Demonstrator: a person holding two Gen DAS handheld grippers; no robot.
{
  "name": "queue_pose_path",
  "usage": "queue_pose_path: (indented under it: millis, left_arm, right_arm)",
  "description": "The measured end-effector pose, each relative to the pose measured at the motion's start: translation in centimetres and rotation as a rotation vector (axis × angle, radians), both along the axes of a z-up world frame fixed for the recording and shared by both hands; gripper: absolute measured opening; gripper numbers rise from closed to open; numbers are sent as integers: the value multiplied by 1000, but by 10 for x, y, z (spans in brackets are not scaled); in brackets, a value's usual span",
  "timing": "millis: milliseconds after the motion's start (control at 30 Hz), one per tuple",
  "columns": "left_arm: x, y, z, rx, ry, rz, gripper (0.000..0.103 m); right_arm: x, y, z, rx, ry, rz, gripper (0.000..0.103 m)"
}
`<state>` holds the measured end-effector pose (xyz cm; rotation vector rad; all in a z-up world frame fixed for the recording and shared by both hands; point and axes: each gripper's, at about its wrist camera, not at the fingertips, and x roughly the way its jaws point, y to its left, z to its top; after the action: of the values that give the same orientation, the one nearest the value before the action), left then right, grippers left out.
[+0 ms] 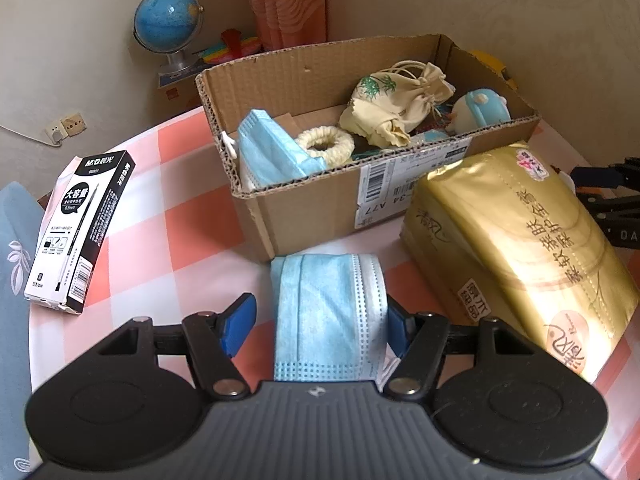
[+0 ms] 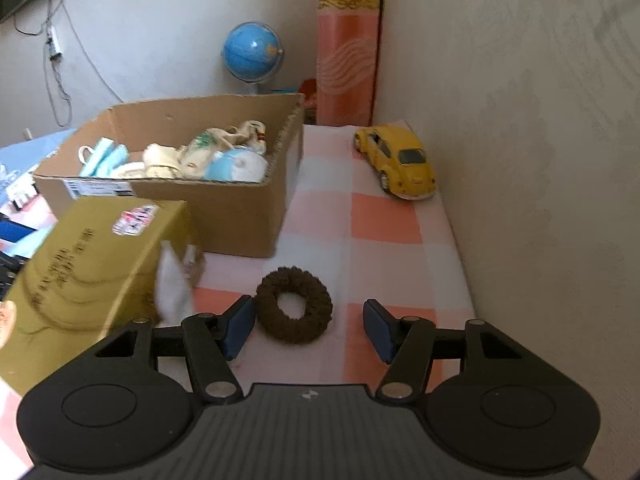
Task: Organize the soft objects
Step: 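Lift the blue mask with the left gripper while the right gripper grasps the brown ring, then carry the blue mask into the box and open the left gripper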
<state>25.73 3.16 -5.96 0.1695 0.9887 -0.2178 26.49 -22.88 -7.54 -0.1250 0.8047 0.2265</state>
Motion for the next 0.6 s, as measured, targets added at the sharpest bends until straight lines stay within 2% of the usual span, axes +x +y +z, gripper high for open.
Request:
queue_pose_path:
  millis: [233,333,433,600]
  left_arm:
    - [1,0,0,-9,-1,3,66]
    - [0,-1,0,-20,2,-5,63]
    - [-1,-2,1,-31,5,-23,52]
    - [-1,-1,3,-37,3,-27,47]
  right_arm:
    - [4,2,-1,-2,-5,13,65]
    - [5,8,-2,-22,-9,26,57]
    - [4,8,0,-28,-11,20,46]
    - [-1,5,6,-22,-20,2,43]
